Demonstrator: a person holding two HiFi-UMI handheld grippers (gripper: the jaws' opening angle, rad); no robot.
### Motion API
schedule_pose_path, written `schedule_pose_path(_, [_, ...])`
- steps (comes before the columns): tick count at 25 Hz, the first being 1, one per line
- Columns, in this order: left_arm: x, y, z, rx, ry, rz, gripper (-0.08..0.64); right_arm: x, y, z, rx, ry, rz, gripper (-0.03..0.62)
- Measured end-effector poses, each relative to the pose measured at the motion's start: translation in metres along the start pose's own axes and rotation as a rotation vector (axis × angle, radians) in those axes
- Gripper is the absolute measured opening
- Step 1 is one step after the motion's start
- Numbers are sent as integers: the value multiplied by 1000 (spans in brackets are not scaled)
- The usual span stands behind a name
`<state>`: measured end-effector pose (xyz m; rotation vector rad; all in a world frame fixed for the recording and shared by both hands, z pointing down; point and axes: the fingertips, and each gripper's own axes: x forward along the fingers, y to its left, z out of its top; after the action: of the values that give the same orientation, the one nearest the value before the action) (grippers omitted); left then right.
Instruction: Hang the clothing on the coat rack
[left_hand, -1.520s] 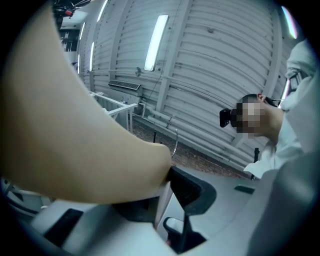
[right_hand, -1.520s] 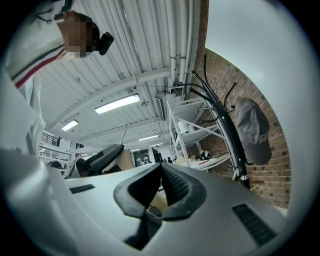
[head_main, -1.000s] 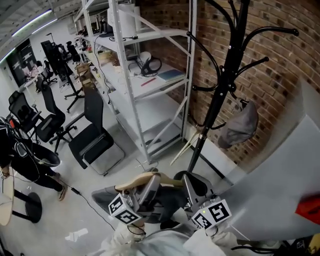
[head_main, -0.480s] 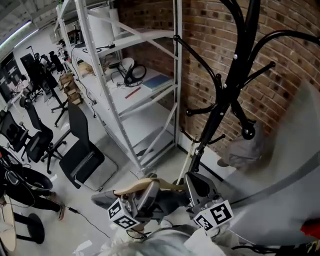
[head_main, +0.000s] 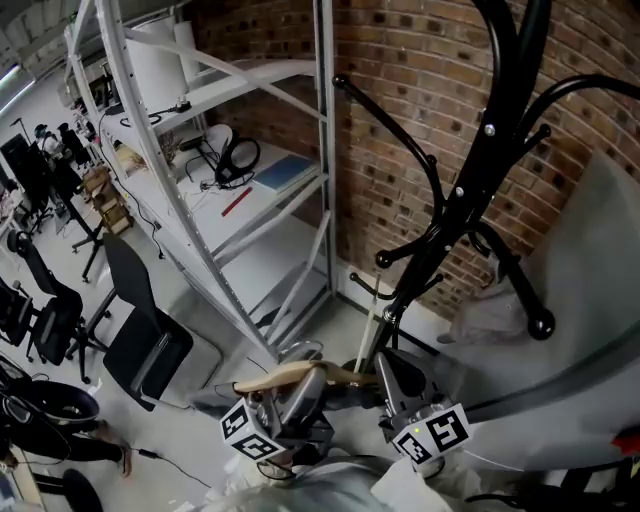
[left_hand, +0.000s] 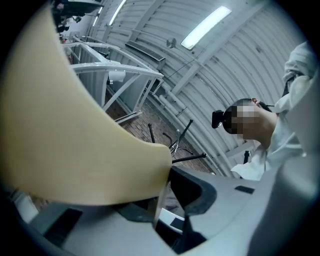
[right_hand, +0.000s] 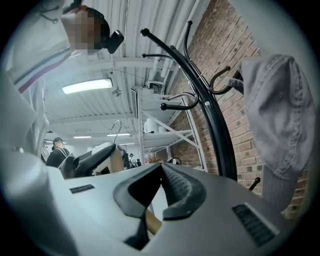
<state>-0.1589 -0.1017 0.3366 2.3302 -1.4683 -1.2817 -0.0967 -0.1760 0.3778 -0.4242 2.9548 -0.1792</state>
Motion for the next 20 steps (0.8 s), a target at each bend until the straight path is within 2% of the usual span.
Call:
schedule_pose_path(4, [13,18,2,-74,70,-77,104,8,-11,-2,-23,-3,-137,23])
schedule_pose_path(8, [24,29,6,-112,114,-140,104,14,-14,3,-24,-33,-217,23])
schedule_pose_path(14, [35,28,-2,-220,203,-262,104,-5,-14,5,-55,-44,-404,24])
schedule_pose_path(20, [43,24,-14,-307,257,-336,104,-22,-12,9,-58,-54,-529,24])
